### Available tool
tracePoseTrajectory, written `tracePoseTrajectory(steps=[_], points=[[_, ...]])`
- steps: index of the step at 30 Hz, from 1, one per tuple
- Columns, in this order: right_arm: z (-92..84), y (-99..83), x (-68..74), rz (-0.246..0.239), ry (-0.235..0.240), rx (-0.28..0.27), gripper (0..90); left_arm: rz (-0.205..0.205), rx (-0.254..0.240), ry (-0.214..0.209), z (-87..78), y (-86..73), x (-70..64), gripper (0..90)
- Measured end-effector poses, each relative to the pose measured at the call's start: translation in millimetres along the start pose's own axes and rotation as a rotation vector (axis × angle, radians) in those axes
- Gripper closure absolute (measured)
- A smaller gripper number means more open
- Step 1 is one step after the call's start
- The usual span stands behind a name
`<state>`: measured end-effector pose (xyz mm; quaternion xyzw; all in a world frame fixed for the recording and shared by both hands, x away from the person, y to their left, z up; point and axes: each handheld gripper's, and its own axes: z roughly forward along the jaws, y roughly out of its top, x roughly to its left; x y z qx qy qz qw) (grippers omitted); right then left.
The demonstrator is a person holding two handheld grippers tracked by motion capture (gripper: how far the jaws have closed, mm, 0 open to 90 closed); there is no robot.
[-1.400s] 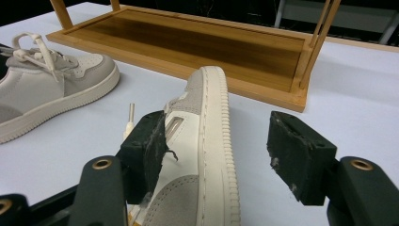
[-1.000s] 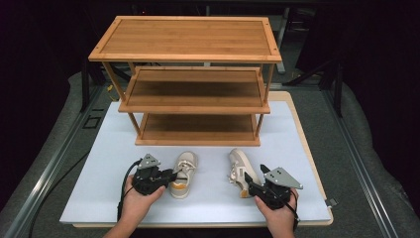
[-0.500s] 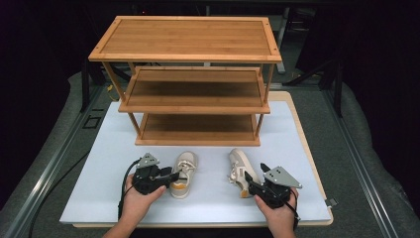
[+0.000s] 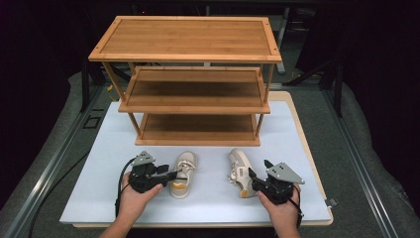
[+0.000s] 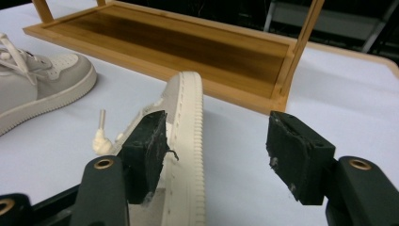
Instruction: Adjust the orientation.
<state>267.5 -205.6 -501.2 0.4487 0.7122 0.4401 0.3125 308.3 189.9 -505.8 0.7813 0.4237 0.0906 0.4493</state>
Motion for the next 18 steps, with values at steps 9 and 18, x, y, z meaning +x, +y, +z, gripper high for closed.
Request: tracePoseTrajectory(steps=[9,18], points=[[4.7,-0.1,-4.5,0.020,0.014,0.042,35.3,-0.011,-0.007,0.007,-2.6,0.8,3.3,48.3],[6.0,-0.8,-6.4,0.025,0.010,0.052,35.4,-0.013,-0.009,0.008,-1.7,0.2,2.8,47.3]])
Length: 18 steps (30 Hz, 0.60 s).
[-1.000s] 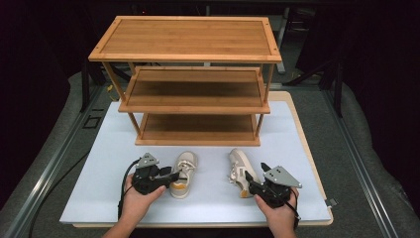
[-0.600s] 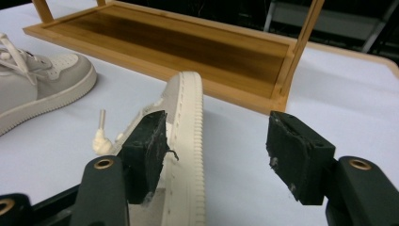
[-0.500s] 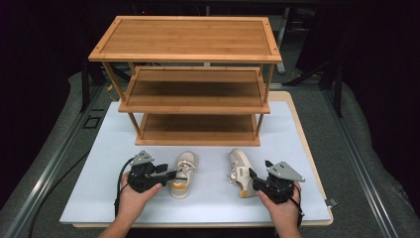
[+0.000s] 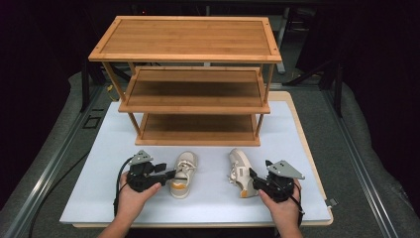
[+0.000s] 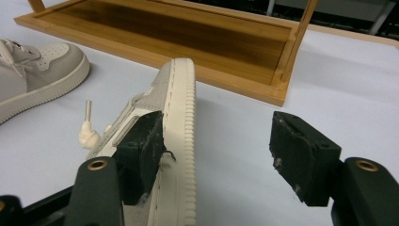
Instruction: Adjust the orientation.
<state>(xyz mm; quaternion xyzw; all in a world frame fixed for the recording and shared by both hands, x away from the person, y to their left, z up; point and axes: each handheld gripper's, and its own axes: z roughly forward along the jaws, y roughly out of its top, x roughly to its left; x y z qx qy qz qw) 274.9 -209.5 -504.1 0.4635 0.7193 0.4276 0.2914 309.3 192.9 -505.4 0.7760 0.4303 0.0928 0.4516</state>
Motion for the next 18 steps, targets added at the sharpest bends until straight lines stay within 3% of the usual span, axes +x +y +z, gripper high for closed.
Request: tracePoseTrajectory(steps=[18], points=[[1.0,-1.7,4.1,-0.013,0.025,0.018,37.0,-0.002,0.005,0.003,0.3,-1.8,0.6,46.6]])
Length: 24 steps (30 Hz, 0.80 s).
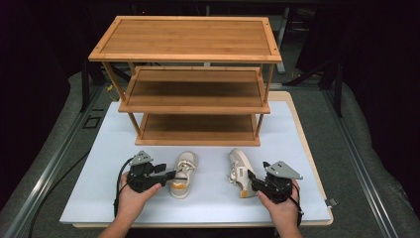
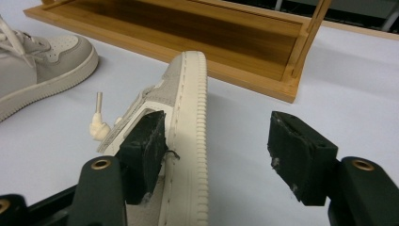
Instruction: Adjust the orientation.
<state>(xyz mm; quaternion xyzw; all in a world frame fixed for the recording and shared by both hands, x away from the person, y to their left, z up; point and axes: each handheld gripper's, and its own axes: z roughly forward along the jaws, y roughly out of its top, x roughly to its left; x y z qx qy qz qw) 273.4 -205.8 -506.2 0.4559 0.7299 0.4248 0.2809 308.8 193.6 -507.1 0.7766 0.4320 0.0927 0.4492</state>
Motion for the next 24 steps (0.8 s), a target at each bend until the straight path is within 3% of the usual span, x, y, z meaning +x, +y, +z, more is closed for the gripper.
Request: tracePoseTrajectory(steps=[2,9,15,20,24], points=[[0.4,0.2,0.7,-0.012,-0.007,0.002,37.1,0.002,0.002,0.001,0.2,-0.1,-0.1,46.6],[-0.8,-0.1,-5.0,0.021,-0.029,-0.001,38.8,0.003,0.004,0.002,0.8,-0.5,0.0,46.4],[-2.7,-0.8,-13.2,0.061,-0.037,-0.004,47.0,0.003,0.003,0.001,0.5,-0.4,-0.1,46.3],[-4.8,-2.8,-21.8,0.098,-0.112,0.010,51.7,0.005,0.004,0.002,0.6,-0.6,-0.2,46.3],[-8.9,-5.9,-34.6,0.164,-0.158,0.008,54.0,0.003,0.002,0.001,0.3,-0.4,-0.1,46.3]])
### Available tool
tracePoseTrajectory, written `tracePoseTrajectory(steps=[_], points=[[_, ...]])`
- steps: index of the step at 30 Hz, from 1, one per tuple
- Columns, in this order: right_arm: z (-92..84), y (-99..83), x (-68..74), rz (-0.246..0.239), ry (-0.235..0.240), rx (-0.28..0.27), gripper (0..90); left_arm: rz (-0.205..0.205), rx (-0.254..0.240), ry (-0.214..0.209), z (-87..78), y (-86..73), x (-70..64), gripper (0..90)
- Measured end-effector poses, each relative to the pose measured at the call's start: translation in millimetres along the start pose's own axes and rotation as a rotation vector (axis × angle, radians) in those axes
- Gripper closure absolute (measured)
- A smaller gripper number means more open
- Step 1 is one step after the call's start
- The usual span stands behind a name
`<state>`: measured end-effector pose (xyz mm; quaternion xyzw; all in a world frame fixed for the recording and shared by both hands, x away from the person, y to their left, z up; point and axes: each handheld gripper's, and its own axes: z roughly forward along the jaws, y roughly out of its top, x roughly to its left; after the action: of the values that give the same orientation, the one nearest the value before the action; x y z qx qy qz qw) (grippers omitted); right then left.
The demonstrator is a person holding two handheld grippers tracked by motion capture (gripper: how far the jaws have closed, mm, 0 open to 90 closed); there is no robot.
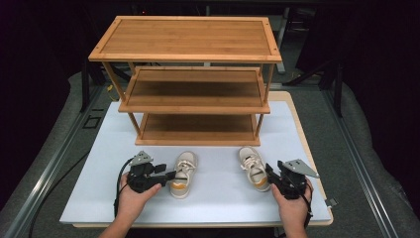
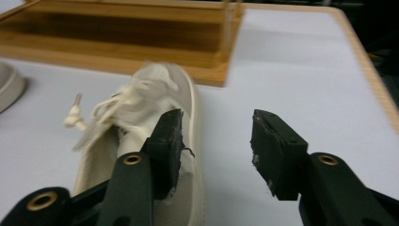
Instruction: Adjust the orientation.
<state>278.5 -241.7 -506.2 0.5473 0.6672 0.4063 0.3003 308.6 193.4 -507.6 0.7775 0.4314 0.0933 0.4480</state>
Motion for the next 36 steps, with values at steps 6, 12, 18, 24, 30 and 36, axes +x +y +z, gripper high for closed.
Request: tracePoseTrajectory(steps=[6,12,18,24,30,36], points=[[-3.3,0.1,-11.7,0.031,0.021,-0.015,52.9,0.002,0.000,0.001,0.5,-0.2,-0.2,46.3],[2.0,2.2,-3.2,-0.035,0.061,0.001,54.0,0.002,-0.005,-0.001,-0.1,-0.5,-0.2,46.4],[12.3,1.5,0.0,-0.038,0.090,0.035,54.3,-0.001,0.002,-0.015,4.1,-1.9,-3.9,46.4],[21.5,-0.2,1.3,-0.022,0.112,0.081,58.5,-0.008,0.001,-0.031,9.3,-4.0,-5.1,47.5],[25.5,-0.7,-1.5,0.031,0.118,0.102,62.2,-0.034,0.007,-0.044,16.0,-4.2,-4.9,48.9],[24.1,1.5,3.9,0.117,0.151,0.136,65.4,-0.005,0.016,-0.019,18.1,-2.2,-8.4,49.9]])
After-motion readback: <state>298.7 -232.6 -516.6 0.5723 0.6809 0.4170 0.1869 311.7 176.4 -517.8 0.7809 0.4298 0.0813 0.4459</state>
